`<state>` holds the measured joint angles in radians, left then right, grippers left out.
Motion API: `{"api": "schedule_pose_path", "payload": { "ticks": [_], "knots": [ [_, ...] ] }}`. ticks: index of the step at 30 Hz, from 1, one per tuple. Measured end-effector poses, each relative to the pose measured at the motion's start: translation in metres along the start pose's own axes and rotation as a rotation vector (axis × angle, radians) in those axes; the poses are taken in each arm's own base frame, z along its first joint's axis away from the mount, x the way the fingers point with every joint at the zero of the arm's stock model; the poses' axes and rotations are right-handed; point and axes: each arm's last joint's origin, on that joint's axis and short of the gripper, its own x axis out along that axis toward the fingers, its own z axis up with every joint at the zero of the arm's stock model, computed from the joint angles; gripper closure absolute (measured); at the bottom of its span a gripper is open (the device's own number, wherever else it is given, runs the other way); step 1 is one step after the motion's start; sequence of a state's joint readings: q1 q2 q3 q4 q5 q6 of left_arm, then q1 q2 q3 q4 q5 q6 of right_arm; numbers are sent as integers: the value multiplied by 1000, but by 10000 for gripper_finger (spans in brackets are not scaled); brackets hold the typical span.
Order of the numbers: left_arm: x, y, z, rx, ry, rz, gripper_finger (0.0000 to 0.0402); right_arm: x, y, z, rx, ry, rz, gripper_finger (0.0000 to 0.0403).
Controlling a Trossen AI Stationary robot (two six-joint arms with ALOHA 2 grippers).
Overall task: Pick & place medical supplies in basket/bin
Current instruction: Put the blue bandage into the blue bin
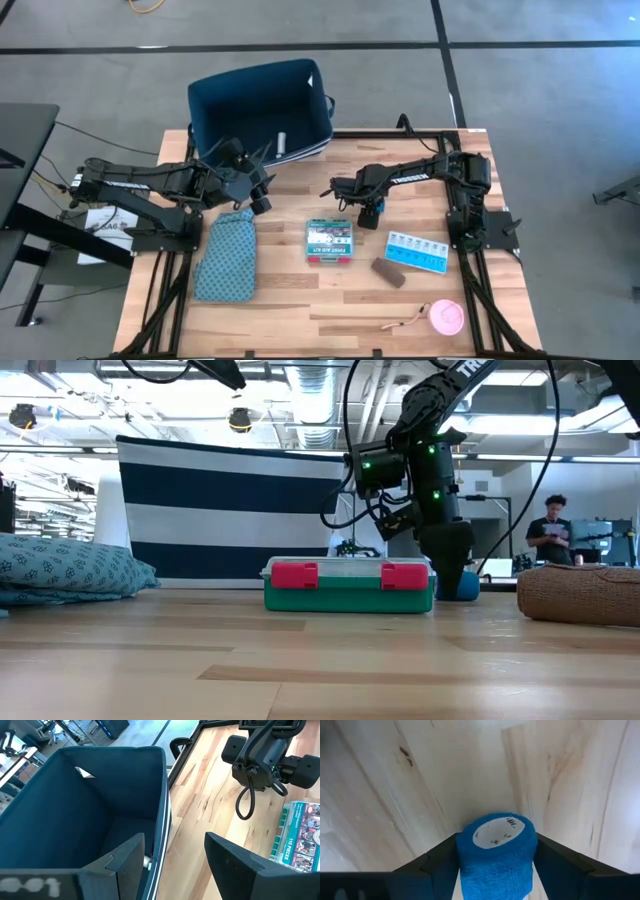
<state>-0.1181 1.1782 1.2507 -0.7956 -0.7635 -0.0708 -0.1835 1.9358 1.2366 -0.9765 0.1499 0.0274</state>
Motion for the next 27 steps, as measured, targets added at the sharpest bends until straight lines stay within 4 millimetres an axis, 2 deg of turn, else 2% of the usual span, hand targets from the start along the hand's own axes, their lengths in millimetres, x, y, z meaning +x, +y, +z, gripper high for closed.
{"api": "schedule_pose_path", "payload": {
  "ticks": [9,14,20,27],
  "knots": [
    [0,0,0,0,0,1,202,-3,0,0,4,7,26,249],
    [0,0,0,-1,0,1,202,-23,6,8,16,-29,40,261],
    [0,0,0,-22,0,2,202,-80,12,24,12,-165,-3,253],
    [0,0,0,-45,0,3,202,-181,21,21,-36,-429,-255,255]
  ]
}}
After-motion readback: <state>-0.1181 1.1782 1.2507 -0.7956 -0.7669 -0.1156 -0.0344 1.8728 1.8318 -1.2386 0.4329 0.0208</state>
